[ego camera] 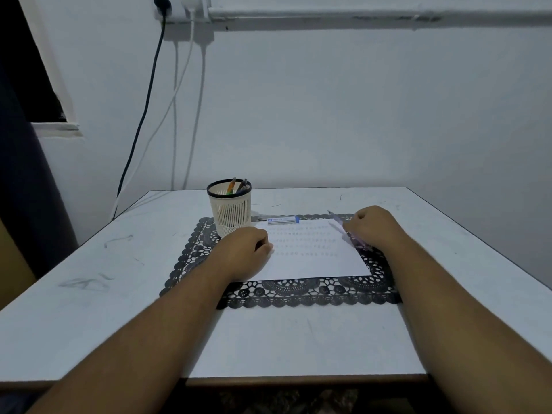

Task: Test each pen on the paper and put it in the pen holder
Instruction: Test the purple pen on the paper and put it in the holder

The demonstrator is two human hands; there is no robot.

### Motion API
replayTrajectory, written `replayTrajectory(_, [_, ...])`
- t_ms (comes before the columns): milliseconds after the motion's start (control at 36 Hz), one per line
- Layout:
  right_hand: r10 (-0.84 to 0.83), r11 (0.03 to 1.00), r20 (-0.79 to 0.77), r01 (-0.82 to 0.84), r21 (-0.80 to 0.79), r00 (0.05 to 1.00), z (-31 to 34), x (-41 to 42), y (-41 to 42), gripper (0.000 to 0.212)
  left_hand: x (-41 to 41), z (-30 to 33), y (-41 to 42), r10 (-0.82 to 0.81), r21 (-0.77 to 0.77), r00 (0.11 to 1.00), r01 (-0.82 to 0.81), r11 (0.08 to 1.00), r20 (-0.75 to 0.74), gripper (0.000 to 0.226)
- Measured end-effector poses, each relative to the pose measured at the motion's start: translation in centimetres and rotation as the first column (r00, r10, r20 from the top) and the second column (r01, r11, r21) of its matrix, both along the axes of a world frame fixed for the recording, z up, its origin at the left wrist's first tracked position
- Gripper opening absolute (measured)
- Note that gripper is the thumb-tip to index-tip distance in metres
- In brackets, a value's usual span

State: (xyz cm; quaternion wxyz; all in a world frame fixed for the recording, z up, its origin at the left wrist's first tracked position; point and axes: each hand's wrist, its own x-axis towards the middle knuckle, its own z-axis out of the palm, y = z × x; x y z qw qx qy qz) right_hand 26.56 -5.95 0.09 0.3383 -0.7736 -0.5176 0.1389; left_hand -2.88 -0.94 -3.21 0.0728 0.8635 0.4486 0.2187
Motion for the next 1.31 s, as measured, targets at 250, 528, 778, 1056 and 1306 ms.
replayTrajectory(250, [0.311,0.948,-0.212,-0.284,0.145,0.927,0.8,-5.6,-0.4,0.021,0.0,0.4,0.7,-0.182,0.327,0.975,0.132,0.936,0.127,0.019])
replayTrajectory(528, [0.498,0.867,-0.231,-0.476,0.146,0.836,-0.2,-8.9,-0.4,0.022,1.0,0.8,-0.6,-0.216,0.564,0.974,0.213,0.798,-0.063,0.024])
replayTrajectory(778, [0.519,0.854,-0.393,-0.481,0.198,0.759,-0.1,-9.4,-0.2,0.015,0.3,0.9,0.1,-0.158,0.489,0.987,0.124,0.863,0.027,0.012])
replayTrajectory(1056, [0.52,0.854,-0.452,-0.45,0.261,0.725,-0.5,-8.8,0.2,0.011,0.9,0.9,-0.4,-0.116,0.456,0.992,0.081,0.887,0.05,0.011])
replayTrajectory(1306, [0.478,0.878,-0.53,-0.37,0.302,0.701,-0.4,-7.8,0.6,0.016,0.0,0.8,0.5,-0.063,0.281,0.973,-0.002,0.96,0.22,0.008])
